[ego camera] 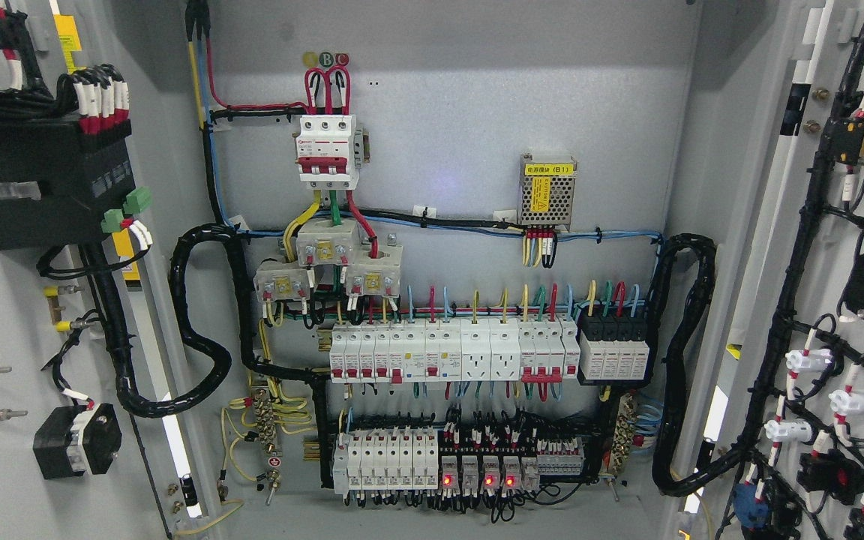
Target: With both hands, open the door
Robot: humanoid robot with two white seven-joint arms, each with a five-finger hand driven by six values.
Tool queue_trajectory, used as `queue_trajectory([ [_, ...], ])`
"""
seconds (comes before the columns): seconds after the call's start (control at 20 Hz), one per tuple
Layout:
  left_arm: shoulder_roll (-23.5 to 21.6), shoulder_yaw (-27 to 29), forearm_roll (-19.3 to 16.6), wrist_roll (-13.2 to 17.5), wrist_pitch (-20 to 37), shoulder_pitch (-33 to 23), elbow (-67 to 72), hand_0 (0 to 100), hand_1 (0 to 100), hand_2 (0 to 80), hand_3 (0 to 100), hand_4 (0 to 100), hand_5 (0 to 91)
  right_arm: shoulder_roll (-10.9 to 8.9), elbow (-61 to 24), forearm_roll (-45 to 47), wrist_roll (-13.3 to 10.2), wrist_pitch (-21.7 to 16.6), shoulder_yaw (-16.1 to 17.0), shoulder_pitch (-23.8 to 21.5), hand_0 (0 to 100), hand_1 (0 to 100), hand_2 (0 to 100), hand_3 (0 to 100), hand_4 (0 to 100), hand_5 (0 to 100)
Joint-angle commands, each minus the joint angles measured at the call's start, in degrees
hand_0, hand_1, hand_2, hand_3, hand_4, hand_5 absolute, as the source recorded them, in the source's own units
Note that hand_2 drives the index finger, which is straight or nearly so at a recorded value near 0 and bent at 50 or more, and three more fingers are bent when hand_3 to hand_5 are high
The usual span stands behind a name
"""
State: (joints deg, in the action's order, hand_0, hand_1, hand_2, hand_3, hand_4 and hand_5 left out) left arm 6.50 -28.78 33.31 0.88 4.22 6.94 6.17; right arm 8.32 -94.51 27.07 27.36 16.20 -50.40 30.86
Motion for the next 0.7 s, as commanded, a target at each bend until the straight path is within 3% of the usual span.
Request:
queue_trajectory([
  [0.0,0.00,0.04,0.01,0.00,0.53,-0.08,-0.63,0,0,0.0,0,0,0.0,0.12,0.20,-0.17,-0.03,0.41,0.38,0.07,21,7,0,0,0,0],
  [0.3,-0.09,0.04,-0.08,-0.09,0.53,-0.08,-1.68,0,0,0.0,0,0,0.0,-0.84,0.11,-0.26,-0.03,0.59,8.72,-1.06,21,7,0,0,0,0],
  [0.55,-0.17,0.04,0.01,-0.08,1.05,-0.34,-5.53,0,0,0.0,0,0,0.0,-6.28,-4.26,-0.26,-0.21,-0.03,12.60,-5.45,21,7,0,0,0,0],
  [0.65,-0.70,0.04,-0.08,-0.09,1.14,-1.22,-13.68,0,0,0.0,0,0,0.0,-9.35,-7.69,-0.35,-0.64,-0.03,16.01,-9.22,21,7,0,0,0,0],
])
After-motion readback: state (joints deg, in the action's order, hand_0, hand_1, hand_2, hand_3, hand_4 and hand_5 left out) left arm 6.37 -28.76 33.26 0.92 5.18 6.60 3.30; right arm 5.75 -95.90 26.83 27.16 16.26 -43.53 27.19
